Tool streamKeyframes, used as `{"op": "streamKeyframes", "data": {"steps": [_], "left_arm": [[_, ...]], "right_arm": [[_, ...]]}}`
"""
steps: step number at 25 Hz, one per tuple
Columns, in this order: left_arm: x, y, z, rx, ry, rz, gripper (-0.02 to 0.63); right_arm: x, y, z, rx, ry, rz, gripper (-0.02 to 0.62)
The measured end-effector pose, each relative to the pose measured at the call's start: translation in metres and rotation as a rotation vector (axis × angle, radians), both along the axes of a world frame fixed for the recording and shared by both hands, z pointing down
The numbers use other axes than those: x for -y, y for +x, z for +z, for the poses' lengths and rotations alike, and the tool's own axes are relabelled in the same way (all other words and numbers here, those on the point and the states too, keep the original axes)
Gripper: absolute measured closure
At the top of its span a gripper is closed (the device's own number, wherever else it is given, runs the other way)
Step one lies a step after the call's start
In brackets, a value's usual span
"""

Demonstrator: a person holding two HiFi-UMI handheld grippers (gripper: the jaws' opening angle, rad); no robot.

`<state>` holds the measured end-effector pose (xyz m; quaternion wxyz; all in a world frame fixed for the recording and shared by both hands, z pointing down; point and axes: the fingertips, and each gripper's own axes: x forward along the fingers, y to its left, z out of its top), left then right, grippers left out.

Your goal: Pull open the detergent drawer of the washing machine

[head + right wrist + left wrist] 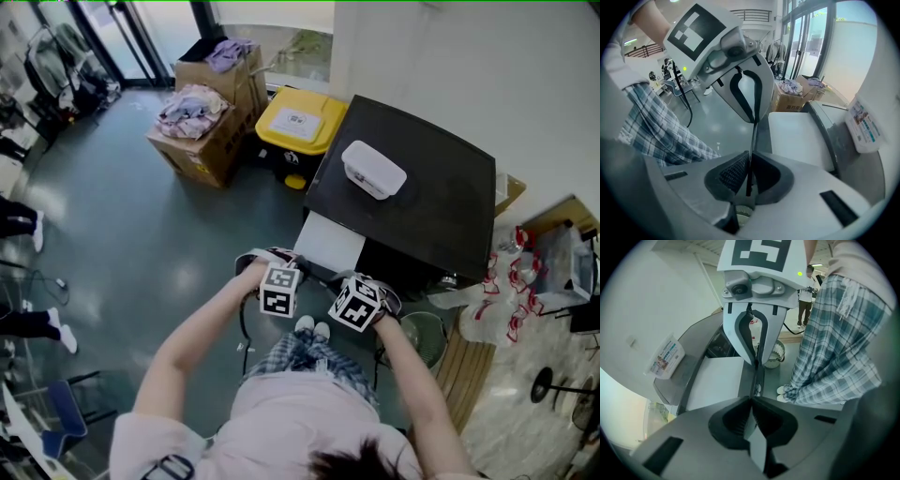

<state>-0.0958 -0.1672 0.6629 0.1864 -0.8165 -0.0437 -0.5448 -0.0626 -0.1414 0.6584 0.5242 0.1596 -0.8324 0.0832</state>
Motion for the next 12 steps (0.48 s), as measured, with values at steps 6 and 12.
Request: {"op": "streamKeyframes", "data": {"steps": [6, 12], "left_arm": [[-0.005, -0.002, 0.000, -0.017, -0.016, -0.010, 0.566], [-0.043, 0.001, 0.007, -0.071, -0.104, -0.009, 0.580]], "right_arm": [[-0.005, -0.002, 0.003, 0.001, -0.008, -0.008, 0.554], [-0.005, -0.003, 0.002, 0.020, -0.014, 0.010, 0.553]]}}
